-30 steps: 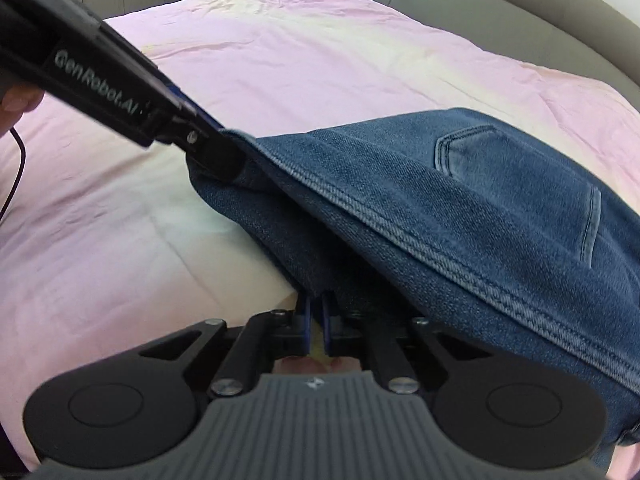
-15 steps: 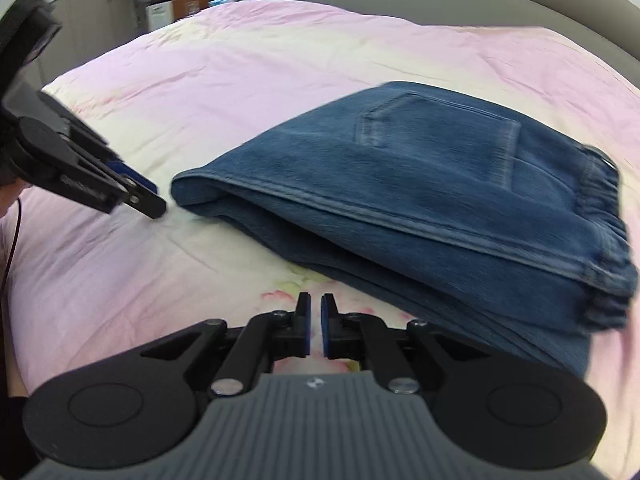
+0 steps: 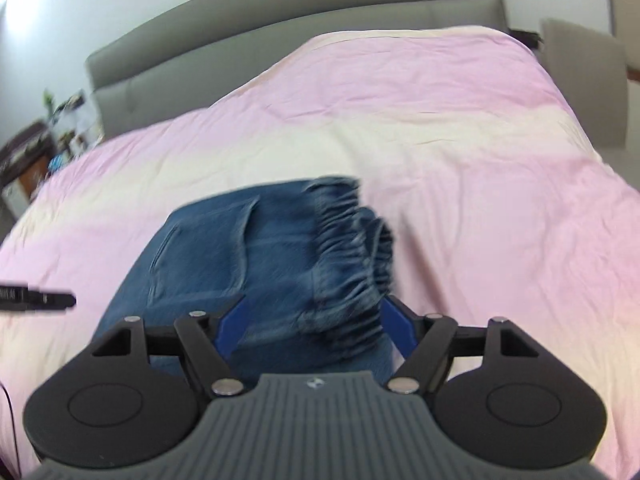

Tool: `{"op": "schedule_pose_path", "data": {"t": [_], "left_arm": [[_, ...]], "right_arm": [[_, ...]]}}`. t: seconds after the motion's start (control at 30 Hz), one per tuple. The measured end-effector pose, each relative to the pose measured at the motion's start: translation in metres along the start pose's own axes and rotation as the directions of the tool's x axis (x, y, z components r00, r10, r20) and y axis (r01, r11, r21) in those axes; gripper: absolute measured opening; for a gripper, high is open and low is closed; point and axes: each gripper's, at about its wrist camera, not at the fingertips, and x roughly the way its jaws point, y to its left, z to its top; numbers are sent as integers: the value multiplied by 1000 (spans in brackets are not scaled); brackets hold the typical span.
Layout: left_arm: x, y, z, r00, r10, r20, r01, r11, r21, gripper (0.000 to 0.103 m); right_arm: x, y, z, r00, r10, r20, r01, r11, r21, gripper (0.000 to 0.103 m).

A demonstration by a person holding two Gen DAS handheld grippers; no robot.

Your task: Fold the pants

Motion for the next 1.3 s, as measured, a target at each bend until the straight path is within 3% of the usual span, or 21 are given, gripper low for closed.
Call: {"op": "schedule_pose_path", "data": {"t": [0.3, 0.5, 0.63, 0.73, 0.93, 1.0, 1.03, 1.07, 1.1, 1.17, 1.3], "left_arm": [[49, 4, 25, 998, 10, -69, -11, 1000, -18, 68], [70, 6, 25, 991, 19, -129, -19, 1000, 6, 71], [80, 8, 23, 990, 13, -142, -11, 1000, 14, 75], [87, 10, 23, 989, -8, -148, 9, 1000, 7, 77], [102, 21, 25, 984, -57, -170, 54, 998, -20, 83], [106, 29, 25, 979, -101, -177, 93, 994, -58, 80], [106, 34, 24, 975, -131, -179, 118, 989, -85, 73], [106, 38, 24, 970, -163, -180, 144, 983, -118, 58], [105, 39, 24, 965, -187, -183, 161, 976, -148, 55], [99, 34, 25, 970, -169, -175, 144, 979, -143, 42], [82, 27, 28, 976, -173, -133, 156, 979, -133, 22]], "right_arm": [[72, -48, 34, 985, 85, -153, -49, 974, 220, 78], [106, -80, 19, 954, 172, -247, -78, 934, 349, 78], [121, -94, 7, 935, 244, -259, -116, 897, 428, 78], [127, -98, 4, 927, 269, -262, -135, 889, 438, 77], [139, -95, 5, 907, 312, -282, -173, 888, 427, 65], [143, -90, 8, 908, 304, -287, -172, 898, 405, 63], [142, -89, 8, 907, 307, -287, -174, 897, 406, 61], [141, -88, 9, 907, 310, -284, -179, 896, 407, 58], [137, -86, 10, 908, 310, -282, -182, 899, 398, 56], [129, -78, 16, 913, 295, -282, -182, 913, 365, 48], [108, -58, 32, 925, 271, -266, -189, 936, 296, 41]]}}
